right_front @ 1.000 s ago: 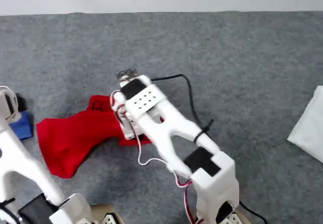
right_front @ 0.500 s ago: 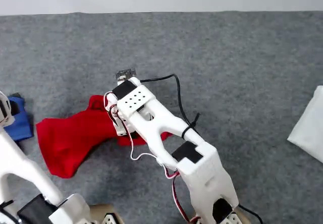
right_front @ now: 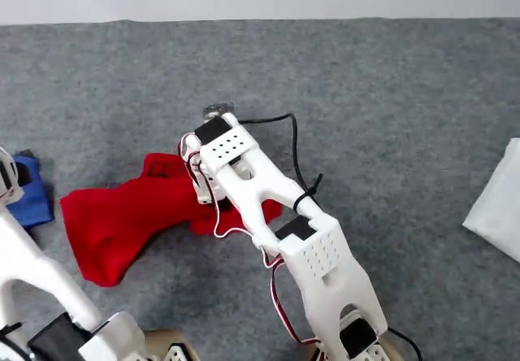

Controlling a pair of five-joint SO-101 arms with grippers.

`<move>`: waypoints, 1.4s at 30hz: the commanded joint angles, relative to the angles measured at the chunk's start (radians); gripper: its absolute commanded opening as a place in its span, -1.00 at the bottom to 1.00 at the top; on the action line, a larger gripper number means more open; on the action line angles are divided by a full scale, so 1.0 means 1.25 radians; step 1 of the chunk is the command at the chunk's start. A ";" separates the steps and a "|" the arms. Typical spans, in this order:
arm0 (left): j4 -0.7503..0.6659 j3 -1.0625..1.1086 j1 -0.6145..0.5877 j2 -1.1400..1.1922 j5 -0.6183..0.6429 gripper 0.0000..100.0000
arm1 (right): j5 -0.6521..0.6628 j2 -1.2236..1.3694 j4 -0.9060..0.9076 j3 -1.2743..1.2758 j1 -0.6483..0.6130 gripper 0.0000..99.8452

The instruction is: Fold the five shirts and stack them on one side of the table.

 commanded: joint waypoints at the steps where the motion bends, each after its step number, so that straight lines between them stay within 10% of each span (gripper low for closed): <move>1: -0.015 -0.002 0.002 -0.004 -0.006 -0.53 | -0.005 -0.007 0.014 -0.036 0.037 -0.73; 7: -0.015 -0.002 0.004 -0.004 -0.006 -0.53 | 0.074 -0.014 0.018 -0.034 0.088 -0.99; 31: 0.015 -0.004 0.265 -0.009 -0.006 -0.62 | 0.527 -0.505 0.144 -0.018 0.331 -0.98; 42: -0.014 0.051 0.378 0.112 -0.153 -0.53 | 0.657 -0.722 0.143 0.275 0.404 -0.98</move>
